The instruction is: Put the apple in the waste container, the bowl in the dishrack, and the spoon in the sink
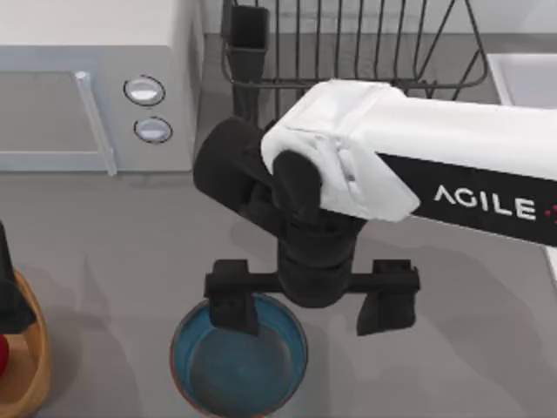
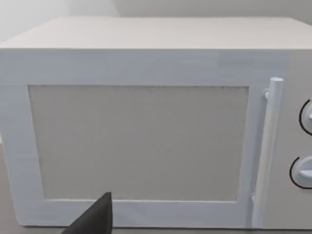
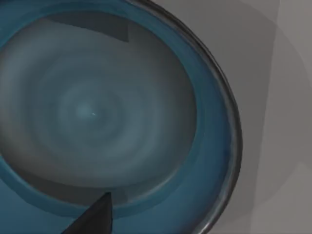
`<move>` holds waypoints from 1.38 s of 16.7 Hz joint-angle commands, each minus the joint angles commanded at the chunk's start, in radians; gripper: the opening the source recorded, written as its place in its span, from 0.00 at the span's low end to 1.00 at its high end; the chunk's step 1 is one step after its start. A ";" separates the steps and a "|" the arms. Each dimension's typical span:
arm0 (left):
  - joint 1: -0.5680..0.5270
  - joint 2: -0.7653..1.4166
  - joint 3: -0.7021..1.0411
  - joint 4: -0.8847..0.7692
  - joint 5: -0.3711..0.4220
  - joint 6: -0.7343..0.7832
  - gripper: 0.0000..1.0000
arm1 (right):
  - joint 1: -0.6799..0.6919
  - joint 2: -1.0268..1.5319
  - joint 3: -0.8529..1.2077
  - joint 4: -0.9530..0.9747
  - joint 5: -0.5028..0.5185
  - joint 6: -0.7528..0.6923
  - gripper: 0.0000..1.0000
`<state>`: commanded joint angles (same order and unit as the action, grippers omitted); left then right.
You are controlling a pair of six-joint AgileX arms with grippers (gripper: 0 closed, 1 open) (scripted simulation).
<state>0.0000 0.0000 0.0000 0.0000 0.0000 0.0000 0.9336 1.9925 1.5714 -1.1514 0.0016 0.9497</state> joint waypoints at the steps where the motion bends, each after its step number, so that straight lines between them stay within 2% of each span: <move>1: 0.000 0.000 0.000 0.000 0.000 0.000 1.00 | 0.001 0.012 -0.033 0.049 0.000 0.001 1.00; 5: 0.000 0.000 0.000 0.000 0.000 0.000 1.00 | 0.004 0.058 -0.154 0.219 0.000 0.005 1.00; 10: 0.000 0.000 0.000 0.000 0.000 0.000 1.00 | 0.005 0.068 -0.179 0.248 0.000 0.007 1.00; 23: 0.000 0.000 0.000 0.000 0.000 0.000 1.00 | 0.005 0.068 -0.179 0.248 0.000 0.007 0.02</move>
<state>0.0000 0.0000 0.0000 0.0000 0.0000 0.0000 0.9387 2.0601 1.3921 -0.9030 0.0020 0.9562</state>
